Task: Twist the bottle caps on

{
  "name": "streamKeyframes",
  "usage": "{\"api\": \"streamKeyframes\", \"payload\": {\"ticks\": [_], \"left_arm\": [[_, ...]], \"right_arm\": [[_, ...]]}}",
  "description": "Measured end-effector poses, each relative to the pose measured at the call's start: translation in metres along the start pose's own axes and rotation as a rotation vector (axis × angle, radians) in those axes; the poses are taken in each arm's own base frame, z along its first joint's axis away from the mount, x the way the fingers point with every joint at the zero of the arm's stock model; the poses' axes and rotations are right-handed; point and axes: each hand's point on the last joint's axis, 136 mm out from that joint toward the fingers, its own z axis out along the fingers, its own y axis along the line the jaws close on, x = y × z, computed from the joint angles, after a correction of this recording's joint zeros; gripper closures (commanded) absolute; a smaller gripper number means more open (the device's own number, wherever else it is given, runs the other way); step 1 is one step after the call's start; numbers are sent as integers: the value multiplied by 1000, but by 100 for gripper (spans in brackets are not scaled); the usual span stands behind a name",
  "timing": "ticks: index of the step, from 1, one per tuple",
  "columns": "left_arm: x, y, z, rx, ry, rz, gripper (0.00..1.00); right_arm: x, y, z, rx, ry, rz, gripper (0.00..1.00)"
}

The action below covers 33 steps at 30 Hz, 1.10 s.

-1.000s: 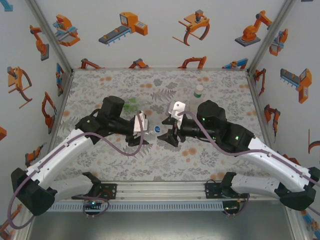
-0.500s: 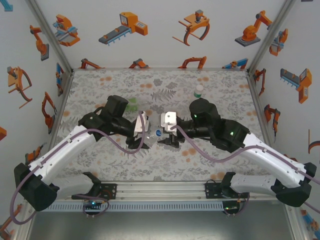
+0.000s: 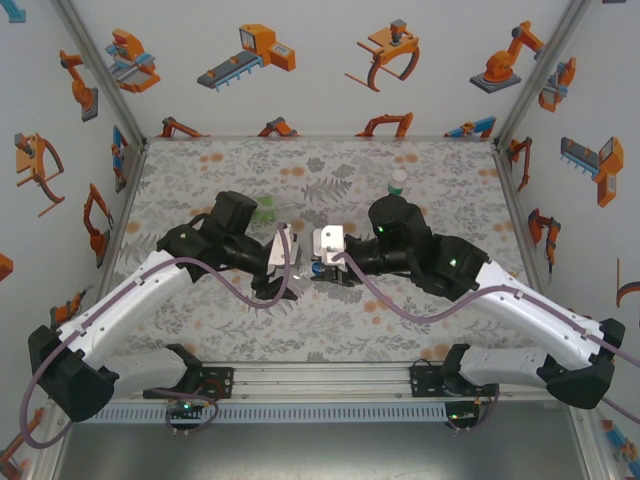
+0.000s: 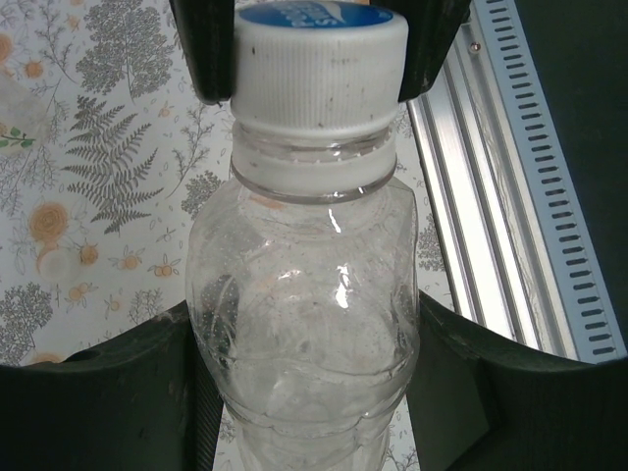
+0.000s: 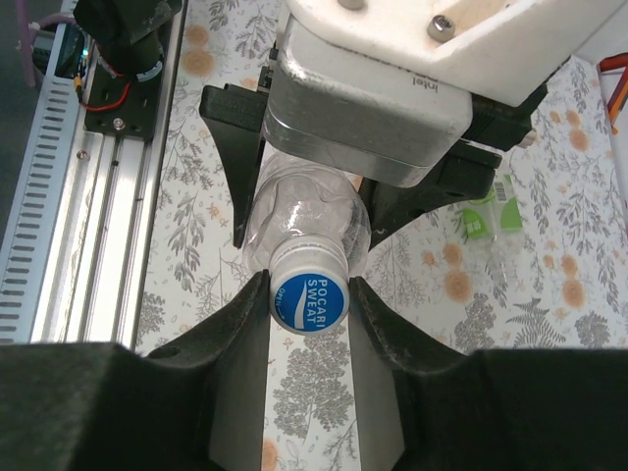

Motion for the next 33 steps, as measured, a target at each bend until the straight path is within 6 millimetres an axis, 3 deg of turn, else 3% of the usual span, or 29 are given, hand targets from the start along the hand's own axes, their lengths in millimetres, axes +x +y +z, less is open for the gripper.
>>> {"api": "streamKeyframes", "payload": {"ticks": [12, 17, 25, 33], "left_arm": [[2, 8, -1, -42, 21, 17, 100], [5, 20, -5, -142, 46, 55, 100], [11, 44, -16, -335, 85, 95, 100], [14, 63, -26, -447, 122, 88, 100]], "right_arm": [[5, -9, 1, 57, 24, 80, 99], [11, -23, 2, 151, 12, 198, 100], [20, -55, 3, 356, -102, 544, 100], [39, -87, -3, 549, -238, 1044, 100]]}}
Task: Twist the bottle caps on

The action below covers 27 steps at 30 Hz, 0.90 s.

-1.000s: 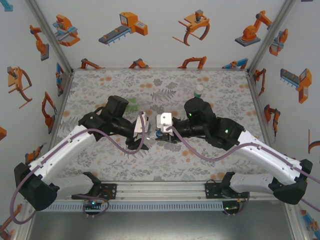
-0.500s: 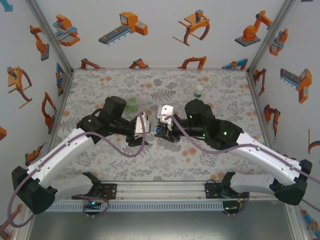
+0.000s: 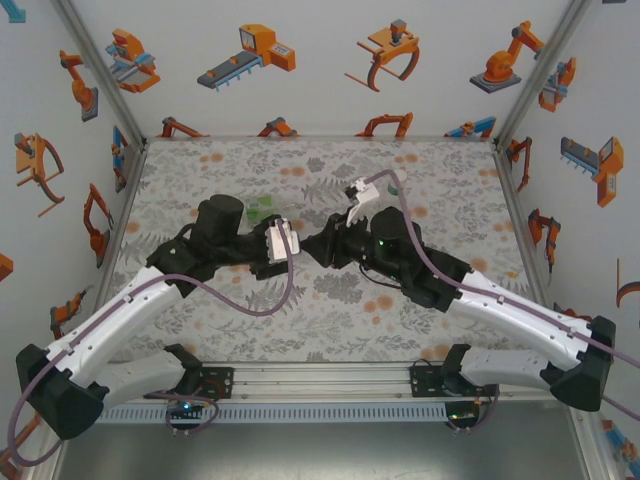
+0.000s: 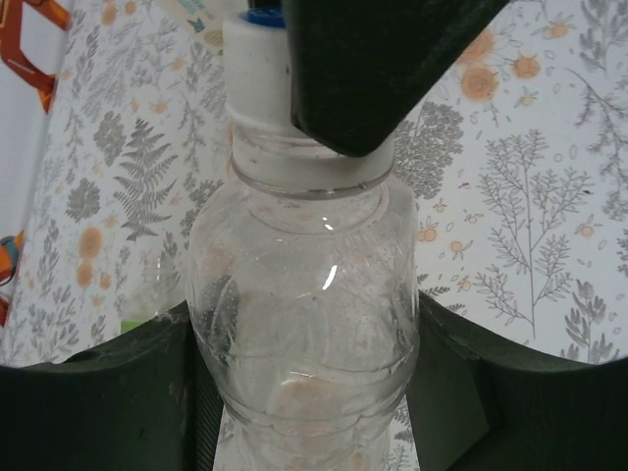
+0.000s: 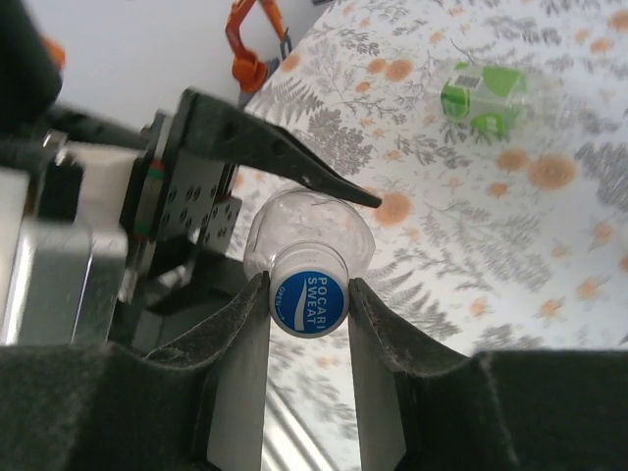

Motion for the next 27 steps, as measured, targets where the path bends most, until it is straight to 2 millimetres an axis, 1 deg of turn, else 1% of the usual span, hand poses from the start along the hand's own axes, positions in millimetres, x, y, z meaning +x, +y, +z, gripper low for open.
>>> {"api": "streamKeyframes", "payload": {"ticks": [4, 7, 11, 14, 15, 19, 20, 21, 23, 27], "left_arm": [[6, 6, 0, -37, 32, -7, 100], [8, 9, 0, -54, 44, -9, 100], [7, 10, 1, -64, 45, -6, 100], [6, 12, 0, -70, 44, -5, 100], [6, 12, 0, -70, 44, -4, 100], [6, 11, 1, -66, 41, -4, 100], [5, 10, 1, -62, 37, -4, 100], [5, 10, 1, -58, 34, -5, 100], [4, 9, 1, -53, 30, -5, 100], [3, 3, 1, -22, 16, -10, 100]], "right_arm": [[2, -16, 5, 85, -11, 218, 100], [3, -22, 6, 117, -22, 315, 100], [3, -25, 5, 133, -27, 380, 100], [2, -26, 5, 139, -33, 397, 100], [2, -26, 5, 139, -33, 397, 99], [2, -25, 5, 135, -31, 374, 64], [1, -24, 4, 131, -30, 357, 57], [0, -22, 3, 124, -27, 335, 52], [-2, -20, 0, 116, -23, 270, 47], [-11, -11, -14, 76, -29, 85, 46]]}}
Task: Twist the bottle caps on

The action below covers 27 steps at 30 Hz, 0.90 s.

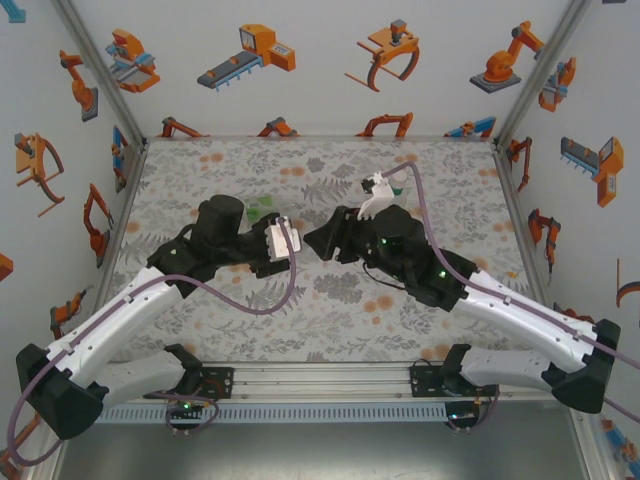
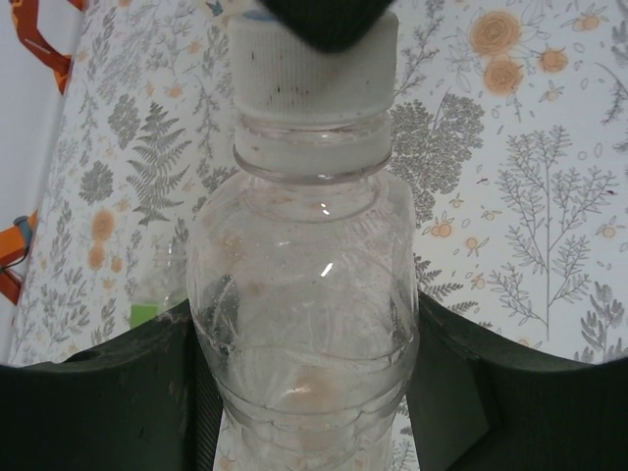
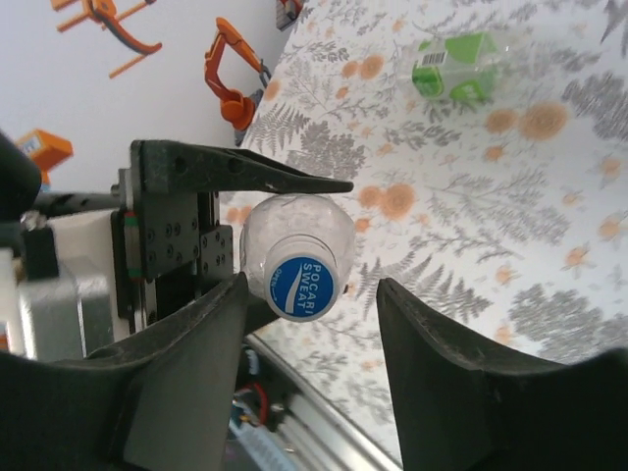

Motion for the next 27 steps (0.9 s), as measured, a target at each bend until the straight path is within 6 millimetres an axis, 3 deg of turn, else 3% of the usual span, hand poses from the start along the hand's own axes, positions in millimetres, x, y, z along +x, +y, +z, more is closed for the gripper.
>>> {"api": "streamKeyframes", "payload": {"ticks": [7, 13, 19, 27], "left_arm": [[-8, -30, 2, 193, -50, -23, 100], [-21, -57, -1, 394, -108, -52, 100], [-29, -74, -8, 533, -140, -83, 100], [-28, -85, -10, 622, -137, -123, 100]], "right_arm": [[-14, 35, -42, -186, -41, -449, 49], [18, 59, -64, -400, 61, -837, 49], [49, 65, -71, -550, 184, -1029, 49], [70, 65, -67, -639, 253, -1095, 52]]}}
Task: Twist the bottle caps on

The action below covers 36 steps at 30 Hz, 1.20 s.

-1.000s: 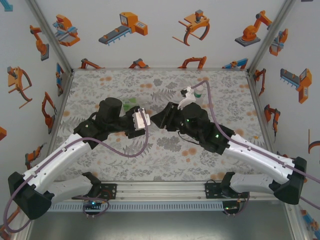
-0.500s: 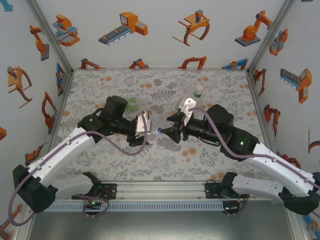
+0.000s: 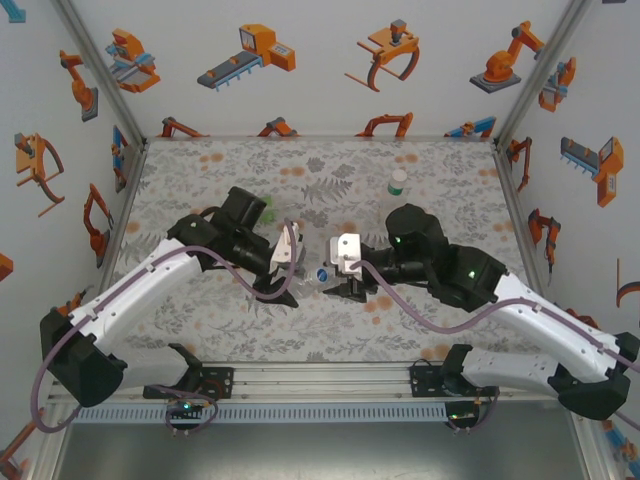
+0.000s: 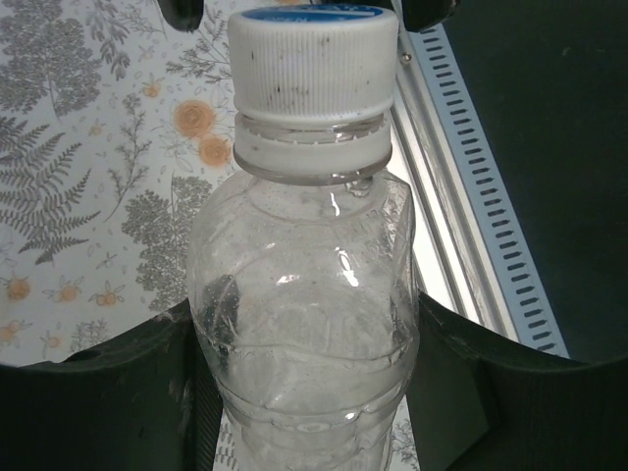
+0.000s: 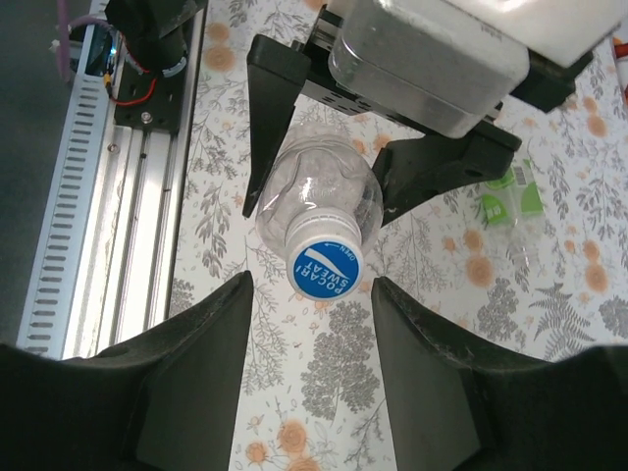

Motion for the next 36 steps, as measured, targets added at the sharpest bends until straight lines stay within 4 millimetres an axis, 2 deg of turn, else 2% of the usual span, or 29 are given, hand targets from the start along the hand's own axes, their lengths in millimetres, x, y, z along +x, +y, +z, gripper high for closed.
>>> {"api": "streamKeyframes", "payload": {"ticks": [11, 23, 29, 36], "left_arm": [[0, -4, 0, 17, 2, -7, 100], [0, -7, 0, 28, -2, -6, 100], [5, 6, -2, -53, 41, 24, 100], [16, 35, -16, -303, 109, 96, 100]], "right_arm": [[-3, 3, 8, -46, -26, -6, 56], [-7, -2, 9, -22, -39, 19, 85], [2, -18, 13, 68, -14, 137, 100], [17, -50, 19, 261, -28, 424, 100]]}}
